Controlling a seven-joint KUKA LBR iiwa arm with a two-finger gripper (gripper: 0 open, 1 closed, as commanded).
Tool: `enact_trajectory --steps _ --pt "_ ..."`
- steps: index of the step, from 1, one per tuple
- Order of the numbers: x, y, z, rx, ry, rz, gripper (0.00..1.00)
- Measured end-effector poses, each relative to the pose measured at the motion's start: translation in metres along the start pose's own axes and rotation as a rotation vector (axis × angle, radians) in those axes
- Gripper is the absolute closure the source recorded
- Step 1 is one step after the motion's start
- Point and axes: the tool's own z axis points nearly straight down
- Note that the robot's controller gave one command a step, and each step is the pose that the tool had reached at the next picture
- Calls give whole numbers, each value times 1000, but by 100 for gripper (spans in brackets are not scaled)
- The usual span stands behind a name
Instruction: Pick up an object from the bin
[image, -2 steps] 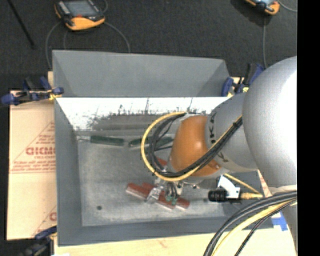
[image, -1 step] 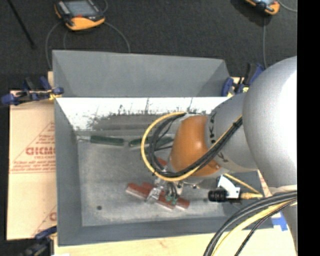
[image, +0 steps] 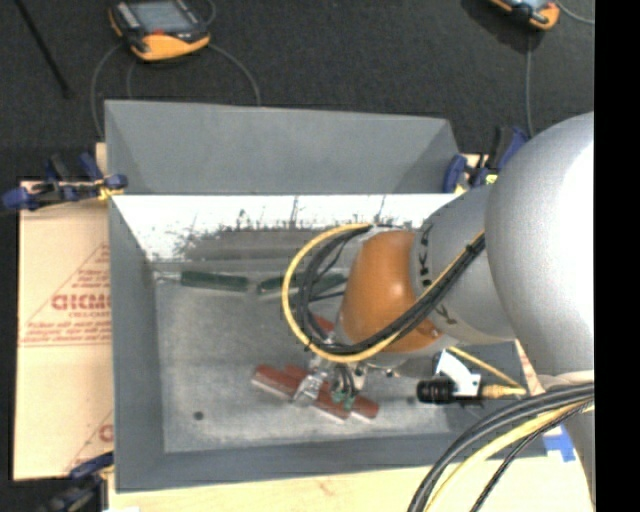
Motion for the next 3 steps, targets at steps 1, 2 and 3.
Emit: enact_trajectory --steps 1,2,3 --pt "1 -2 -5 7 2 0 100" --pt "2 -3 -23 12 5 0 100" --pt "1 -3 -39 13 6 -1 100"
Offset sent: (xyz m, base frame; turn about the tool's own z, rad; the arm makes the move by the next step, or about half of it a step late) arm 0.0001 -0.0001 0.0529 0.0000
